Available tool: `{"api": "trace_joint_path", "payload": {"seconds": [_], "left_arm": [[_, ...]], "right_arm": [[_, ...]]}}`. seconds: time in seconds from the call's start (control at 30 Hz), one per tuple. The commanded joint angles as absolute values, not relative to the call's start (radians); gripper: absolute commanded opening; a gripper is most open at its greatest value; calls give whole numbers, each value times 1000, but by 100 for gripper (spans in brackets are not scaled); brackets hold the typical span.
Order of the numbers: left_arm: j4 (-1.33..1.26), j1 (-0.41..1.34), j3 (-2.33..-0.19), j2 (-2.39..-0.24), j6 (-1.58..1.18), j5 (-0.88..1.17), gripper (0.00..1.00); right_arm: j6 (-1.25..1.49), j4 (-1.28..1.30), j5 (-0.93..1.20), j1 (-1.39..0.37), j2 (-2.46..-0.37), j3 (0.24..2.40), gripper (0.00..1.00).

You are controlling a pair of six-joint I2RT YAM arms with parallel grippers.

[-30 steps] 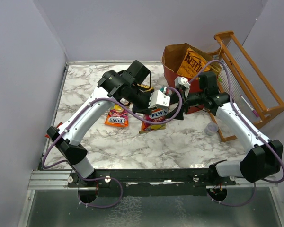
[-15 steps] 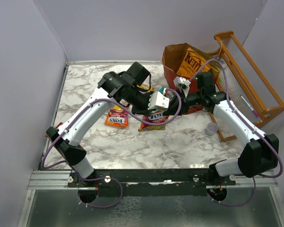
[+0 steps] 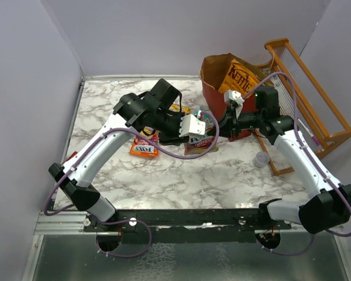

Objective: Place the snacks into the paper bag
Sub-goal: Place the snack in the paper bag.

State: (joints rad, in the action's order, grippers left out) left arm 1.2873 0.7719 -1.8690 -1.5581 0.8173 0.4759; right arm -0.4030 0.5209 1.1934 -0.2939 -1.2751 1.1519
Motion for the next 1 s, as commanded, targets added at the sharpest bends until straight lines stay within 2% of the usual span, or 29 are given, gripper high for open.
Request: {"api": "trace_joint_path", "payload": {"seconds": [0.0, 0.1, 0.23, 0.33, 0.7, 0.97], "left_arm": [[1252, 757, -1830, -1506, 761, 325, 42], [1215, 732, -1800, -1489, 731, 245, 48], [1159, 688, -1775, -1470, 689, 193, 63], [1129, 648, -1772, -1458, 660, 181, 70], [1065, 567, -1725, -1418, 616, 170, 75], [1031, 521, -1699, -1399, 584, 154, 89]], "right_arm": [[-376, 549, 1135, -223, -1208, 1237, 1], [-359, 575, 1115, -171, -1184, 1283, 1], [-340, 616, 1058, -128, -1172, 1360, 1], [-293, 626, 1001, -102, -1171, 1422, 1], [-129, 623, 658, -72, -1247, 1747, 1], [-62, 473, 447, -72, -1326, 1795, 1]]}}
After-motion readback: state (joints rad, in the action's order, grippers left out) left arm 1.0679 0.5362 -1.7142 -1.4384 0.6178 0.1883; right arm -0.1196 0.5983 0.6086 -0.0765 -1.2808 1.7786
